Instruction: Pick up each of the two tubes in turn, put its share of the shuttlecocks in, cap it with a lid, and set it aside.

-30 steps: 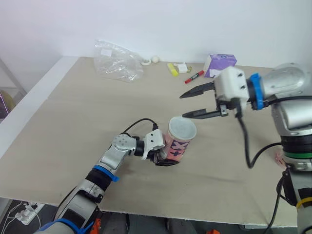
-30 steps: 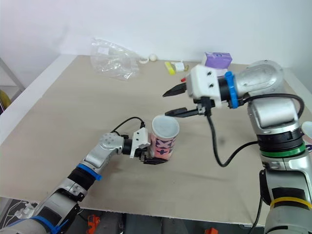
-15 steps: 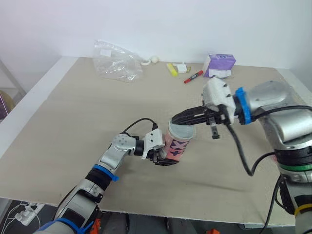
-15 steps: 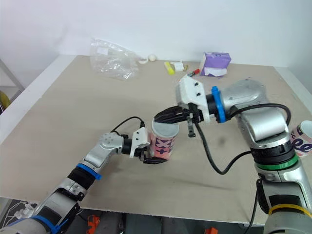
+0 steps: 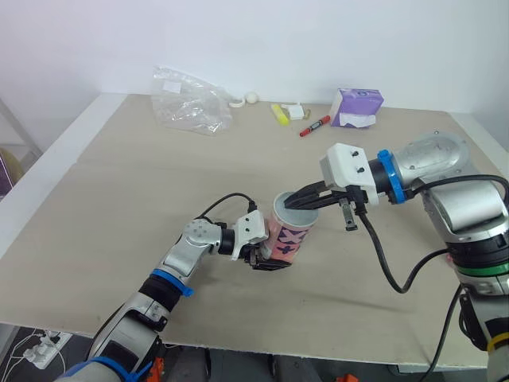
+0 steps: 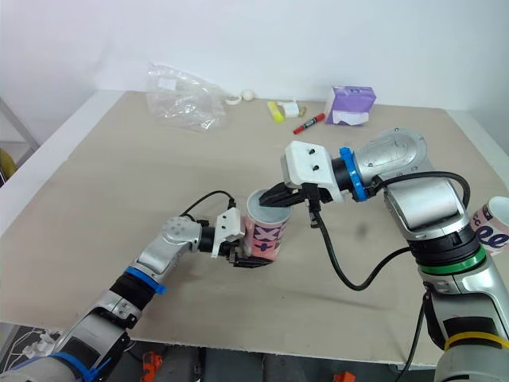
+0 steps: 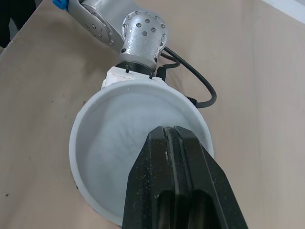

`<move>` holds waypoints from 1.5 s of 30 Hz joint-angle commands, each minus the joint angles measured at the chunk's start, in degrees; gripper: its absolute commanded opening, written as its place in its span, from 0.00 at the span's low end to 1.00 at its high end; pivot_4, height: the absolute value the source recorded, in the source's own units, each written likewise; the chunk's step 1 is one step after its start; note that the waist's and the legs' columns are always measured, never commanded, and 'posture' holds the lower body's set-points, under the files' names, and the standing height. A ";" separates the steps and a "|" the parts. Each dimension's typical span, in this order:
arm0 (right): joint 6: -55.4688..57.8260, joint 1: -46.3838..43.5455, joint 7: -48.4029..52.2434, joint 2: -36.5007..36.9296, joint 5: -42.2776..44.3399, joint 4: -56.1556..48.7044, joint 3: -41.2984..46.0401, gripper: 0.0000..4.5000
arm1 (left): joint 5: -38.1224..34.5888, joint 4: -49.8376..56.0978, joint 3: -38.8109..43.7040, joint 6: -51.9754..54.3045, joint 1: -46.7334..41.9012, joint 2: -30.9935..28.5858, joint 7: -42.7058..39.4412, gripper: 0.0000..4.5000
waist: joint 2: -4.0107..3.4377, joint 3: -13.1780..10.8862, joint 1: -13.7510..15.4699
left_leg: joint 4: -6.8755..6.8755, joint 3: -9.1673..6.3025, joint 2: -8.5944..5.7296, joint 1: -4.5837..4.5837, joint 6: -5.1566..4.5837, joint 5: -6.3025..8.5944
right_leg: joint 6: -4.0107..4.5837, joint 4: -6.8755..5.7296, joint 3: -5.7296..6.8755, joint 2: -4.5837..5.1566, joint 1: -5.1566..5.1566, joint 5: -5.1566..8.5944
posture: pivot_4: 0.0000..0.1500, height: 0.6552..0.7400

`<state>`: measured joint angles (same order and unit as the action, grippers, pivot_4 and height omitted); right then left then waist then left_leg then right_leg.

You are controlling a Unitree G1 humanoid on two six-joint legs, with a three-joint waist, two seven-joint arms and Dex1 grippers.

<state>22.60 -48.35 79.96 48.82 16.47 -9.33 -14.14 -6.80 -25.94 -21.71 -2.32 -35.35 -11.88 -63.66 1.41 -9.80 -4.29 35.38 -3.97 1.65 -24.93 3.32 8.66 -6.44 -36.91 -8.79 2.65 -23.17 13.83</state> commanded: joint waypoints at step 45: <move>-2.16 49.56 -19.68 -7.09 8.66 -13.33 22.42 0.82 | -4.24 12.75 5.09 4.10 1.90 -9.17 -5.24 1.00 | 0.18 -0.28 0.01 | -0.40 0.06 0.06 -0.27 -0.03 -0.01 | 0.04 0.03 -0.01 -0.03 -0.17 0.17 | 1.00 1.00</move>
<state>24.75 0.47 60.38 43.05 26.47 -22.97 9.49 -8.67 -19.88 -18.74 0.33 -34.78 -19.06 -67.83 1.60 -10.08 -4.27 34.96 -3.91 1.71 -25.21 3.29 8.65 -6.41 -36.88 -8.80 2.63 -23.34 14.04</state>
